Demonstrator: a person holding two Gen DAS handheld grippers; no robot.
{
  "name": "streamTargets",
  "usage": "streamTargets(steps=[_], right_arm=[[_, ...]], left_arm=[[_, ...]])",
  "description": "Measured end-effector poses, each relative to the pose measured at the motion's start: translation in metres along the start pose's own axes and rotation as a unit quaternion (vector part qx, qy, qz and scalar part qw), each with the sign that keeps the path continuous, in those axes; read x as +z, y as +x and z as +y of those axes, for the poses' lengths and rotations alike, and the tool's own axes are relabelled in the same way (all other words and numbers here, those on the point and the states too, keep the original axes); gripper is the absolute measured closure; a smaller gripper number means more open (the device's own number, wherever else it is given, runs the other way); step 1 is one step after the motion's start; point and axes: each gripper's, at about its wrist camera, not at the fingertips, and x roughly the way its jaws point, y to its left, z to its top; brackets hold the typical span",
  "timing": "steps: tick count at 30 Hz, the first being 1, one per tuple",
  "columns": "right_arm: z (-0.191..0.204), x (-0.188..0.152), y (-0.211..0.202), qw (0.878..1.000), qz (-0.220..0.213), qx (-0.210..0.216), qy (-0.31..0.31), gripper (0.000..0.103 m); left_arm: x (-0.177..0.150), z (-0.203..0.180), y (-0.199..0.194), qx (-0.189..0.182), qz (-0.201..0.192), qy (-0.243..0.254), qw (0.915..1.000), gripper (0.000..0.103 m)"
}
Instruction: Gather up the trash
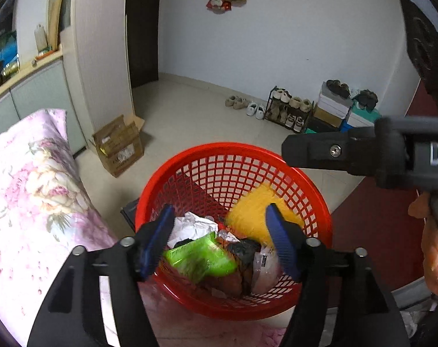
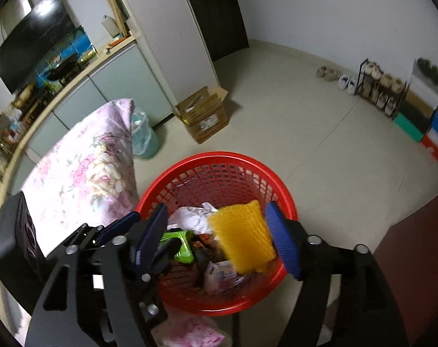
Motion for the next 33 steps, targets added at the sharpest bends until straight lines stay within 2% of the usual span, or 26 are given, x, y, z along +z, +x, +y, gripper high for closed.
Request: streamTargets(steps=[5, 10, 15, 24, 33], right_arm=[[-0.002, 0.001, -0.012, 1.000, -0.011, 0.008, 0.002, 0.034], [-0.005, -0.003, -0.030, 0.999, -0.031, 0.006, 0.006, 0.033], [-0.013, -0.008, -0.050, 0.998, -0.056, -0.001, 0.017, 0.029], [-0.005, -0.036, -0.089, 0.993, -0.111, -0.026, 0.009, 0.014], [0.017, -0.074, -0.114, 0.990, -0.139, -0.032, -0.017, 0.009]], left_arm=[[0.000, -0.006, -0.011, 0.010, -0.015, 0.012, 0.9998, 0.030], [0.000, -0.011, -0.022, 0.028, -0.029, 0.027, 0.9988, 0.027], [-0.001, -0.013, -0.040, 0.043, -0.047, 0.034, 0.9974, 0.025], [-0.007, -0.011, -0.080, 0.074, -0.072, 0.028, 0.9942, 0.019], [-0.020, -0.009, -0.124, 0.102, -0.095, 0.022, 0.9899, 0.013]])
